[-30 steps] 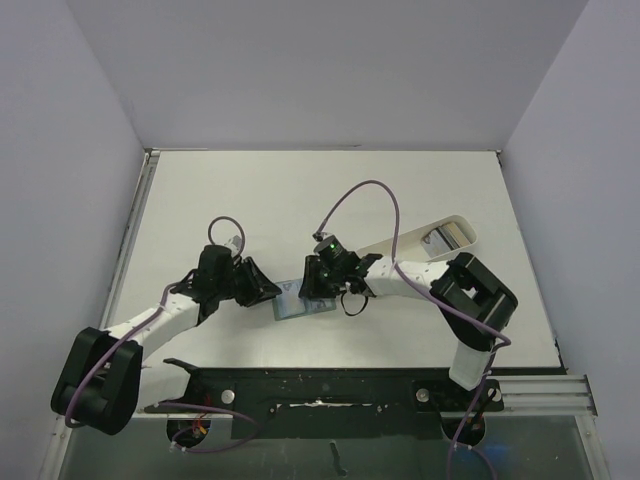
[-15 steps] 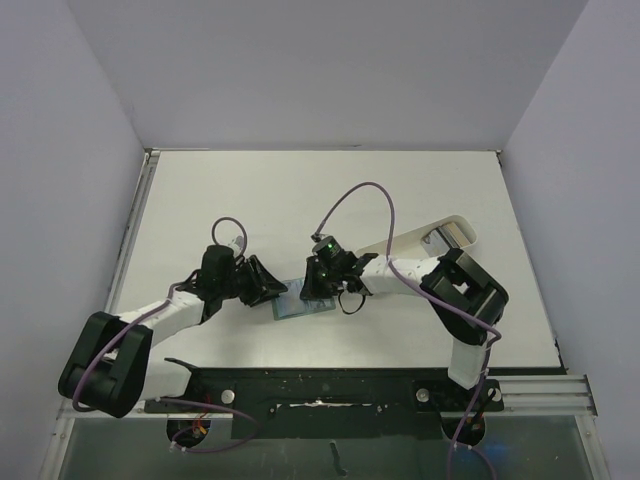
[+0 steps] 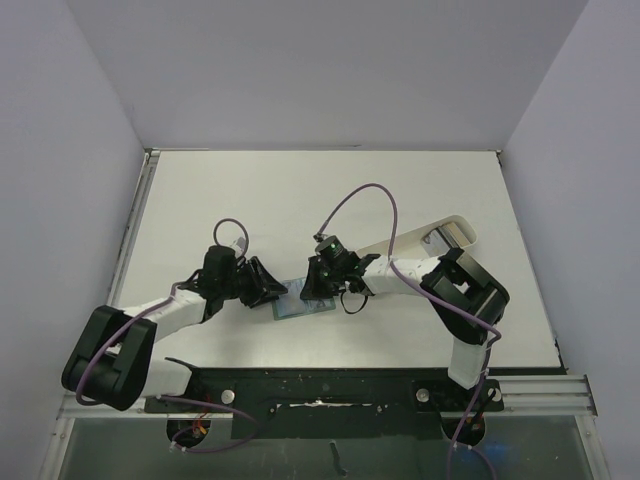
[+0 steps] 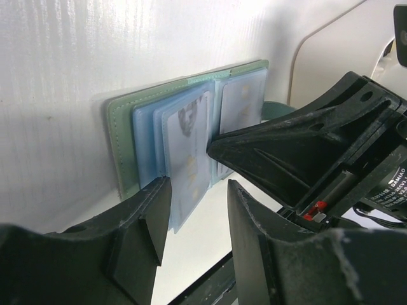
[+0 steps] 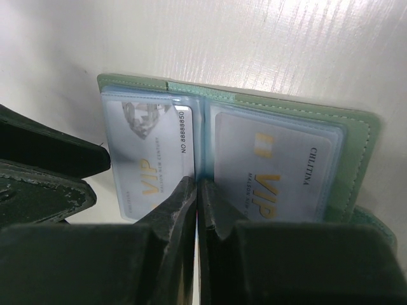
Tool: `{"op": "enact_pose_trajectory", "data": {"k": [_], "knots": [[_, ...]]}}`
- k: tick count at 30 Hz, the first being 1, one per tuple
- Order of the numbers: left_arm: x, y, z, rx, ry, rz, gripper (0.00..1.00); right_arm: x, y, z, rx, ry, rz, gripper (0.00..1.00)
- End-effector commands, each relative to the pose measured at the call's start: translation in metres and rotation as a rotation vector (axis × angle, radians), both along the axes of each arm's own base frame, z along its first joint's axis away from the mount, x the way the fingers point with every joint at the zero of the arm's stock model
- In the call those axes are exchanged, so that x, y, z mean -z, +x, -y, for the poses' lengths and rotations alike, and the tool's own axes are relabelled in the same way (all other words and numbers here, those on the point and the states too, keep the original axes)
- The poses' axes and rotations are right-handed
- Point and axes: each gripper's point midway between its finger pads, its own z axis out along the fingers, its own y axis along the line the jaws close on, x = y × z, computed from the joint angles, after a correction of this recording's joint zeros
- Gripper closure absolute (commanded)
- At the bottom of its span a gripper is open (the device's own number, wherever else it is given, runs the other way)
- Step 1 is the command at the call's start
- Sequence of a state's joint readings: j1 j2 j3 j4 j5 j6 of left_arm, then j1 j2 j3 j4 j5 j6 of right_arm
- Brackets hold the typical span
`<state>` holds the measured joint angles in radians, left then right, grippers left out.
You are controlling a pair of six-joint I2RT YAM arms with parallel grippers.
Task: Put the credit cards into the card holder
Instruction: Turn over the card slot in the card holder.
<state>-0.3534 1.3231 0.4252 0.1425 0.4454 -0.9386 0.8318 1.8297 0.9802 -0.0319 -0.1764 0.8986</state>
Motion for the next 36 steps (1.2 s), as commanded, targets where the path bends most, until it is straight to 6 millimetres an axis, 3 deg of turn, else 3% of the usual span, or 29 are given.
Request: {"op": "enact_pose_trajectory", "data": {"k": [1, 9, 21, 29, 36], "knots": [[-0.009, 0.014, 0.003, 0.004, -0.003, 0.070, 0.61, 0.022, -0.003, 0.008, 0.011, -0.048, -0.016, 0.98], [-0.006, 0.016, 0.006, 0.007, -0.015, 0.067, 0.63, 0.022, -0.004, 0.007, 0.005, -0.045, -0.017, 0.98], [-0.024, 0.016, 0.019, 0.030, -0.124, 0.083, 0.70, 0.025, -0.006, 0.001, -0.017, -0.050, -0.025, 0.98], [-0.035, 0.017, 0.021, 0.032, -0.143, 0.097, 0.80, 0.029, -0.007, 0.003, -0.022, -0.064, -0.030, 0.98], [-0.029, 0.016, 0.015, 0.048, -0.075, 0.080, 0.97, 0.019, -0.007, -0.004, -0.045, -0.057, 0.003, 0.94]]}}
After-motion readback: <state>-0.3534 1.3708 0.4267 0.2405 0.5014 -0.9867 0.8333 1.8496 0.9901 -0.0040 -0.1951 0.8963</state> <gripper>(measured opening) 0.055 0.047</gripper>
